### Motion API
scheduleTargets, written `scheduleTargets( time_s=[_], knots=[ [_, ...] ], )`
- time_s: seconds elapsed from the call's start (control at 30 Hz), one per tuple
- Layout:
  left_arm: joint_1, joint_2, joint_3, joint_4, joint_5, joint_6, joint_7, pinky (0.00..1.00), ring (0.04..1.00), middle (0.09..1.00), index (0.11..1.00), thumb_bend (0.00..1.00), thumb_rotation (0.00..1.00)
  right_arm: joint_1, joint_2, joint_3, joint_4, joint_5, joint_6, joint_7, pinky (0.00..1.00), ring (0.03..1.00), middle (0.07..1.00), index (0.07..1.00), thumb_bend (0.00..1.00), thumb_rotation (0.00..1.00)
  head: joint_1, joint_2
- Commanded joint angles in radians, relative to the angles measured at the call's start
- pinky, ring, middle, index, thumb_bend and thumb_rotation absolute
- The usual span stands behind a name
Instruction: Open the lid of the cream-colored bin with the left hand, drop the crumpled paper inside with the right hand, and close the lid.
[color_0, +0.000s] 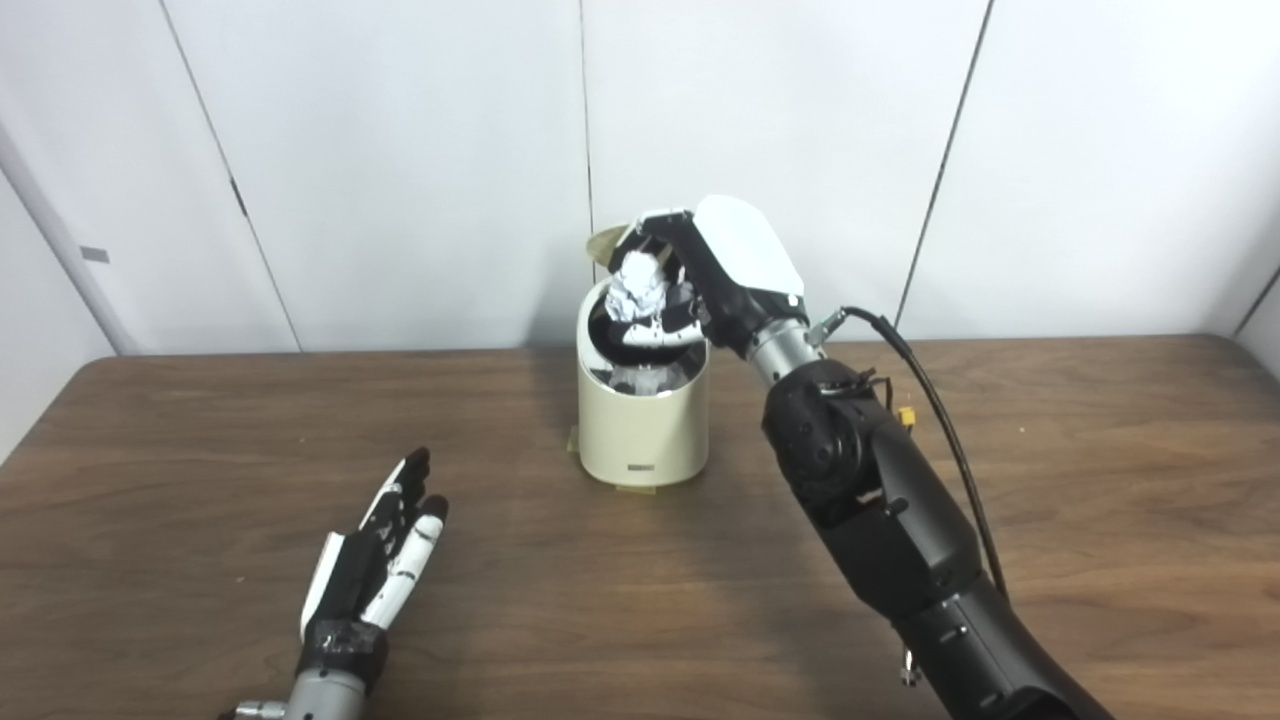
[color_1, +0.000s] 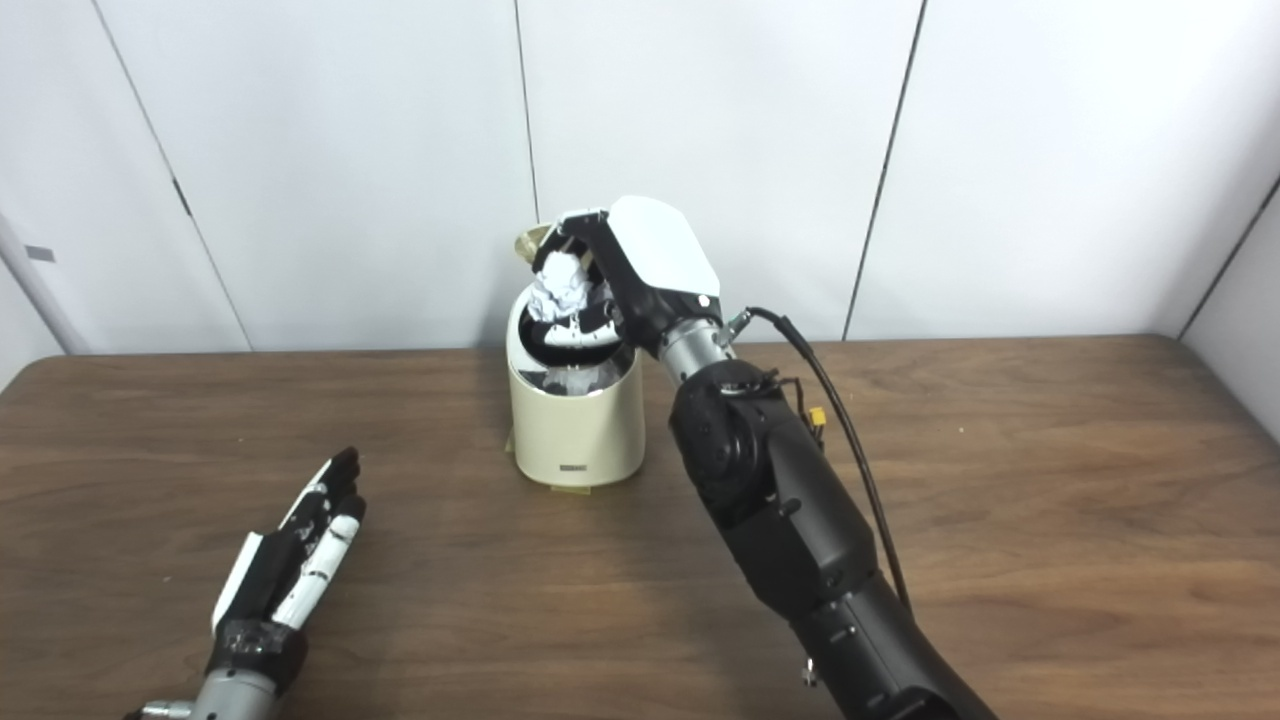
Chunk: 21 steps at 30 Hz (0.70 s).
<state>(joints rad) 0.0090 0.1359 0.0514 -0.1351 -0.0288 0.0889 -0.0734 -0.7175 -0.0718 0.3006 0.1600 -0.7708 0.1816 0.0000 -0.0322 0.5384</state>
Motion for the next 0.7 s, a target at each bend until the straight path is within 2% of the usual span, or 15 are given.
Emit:
scheduleTargets(
  time_s=[0.0,0.17,0.33,0.67],
  knots=[
    [-0.006,-0.004,-0.005,0.0,-0.007,-0.002,-0.004,1.0,1.0,0.991,1.0,0.52,0.67,-0.05,0.006,-0.01,-0.01,0.005,-0.022,-0.041,0.29,0.387,0.505,0.525,0.49,0.0,-0.001,0.0],
    [-0.01,-0.011,-0.005,-0.012,-0.002,0.009,0.005,1.0,1.0,0.99,1.0,0.5,0.68,-0.046,0.01,-0.012,0.044,0.02,-0.041,-0.086,0.29,0.39,0.505,0.523,0.49,0.0,0.001,0.0],
    [-0.016,-0.011,-0.001,-0.016,0.005,0.005,0.01,1.0,1.0,0.981,1.0,0.48,0.68,-0.043,0.005,-0.005,0.066,0.03,-0.045,-0.096,0.29,0.39,0.507,0.518,0.49,0.0,-0.002,0.003],
    [-0.019,-0.004,0.002,-0.016,0.006,0.002,0.008,1.0,1.0,0.977,1.0,0.5,0.68,-0.035,0.006,0.01,0.055,0.055,-0.029,-0.064,0.33,0.4,0.503,0.536,0.5,0.0,-0.01,0.01]
  ],
)
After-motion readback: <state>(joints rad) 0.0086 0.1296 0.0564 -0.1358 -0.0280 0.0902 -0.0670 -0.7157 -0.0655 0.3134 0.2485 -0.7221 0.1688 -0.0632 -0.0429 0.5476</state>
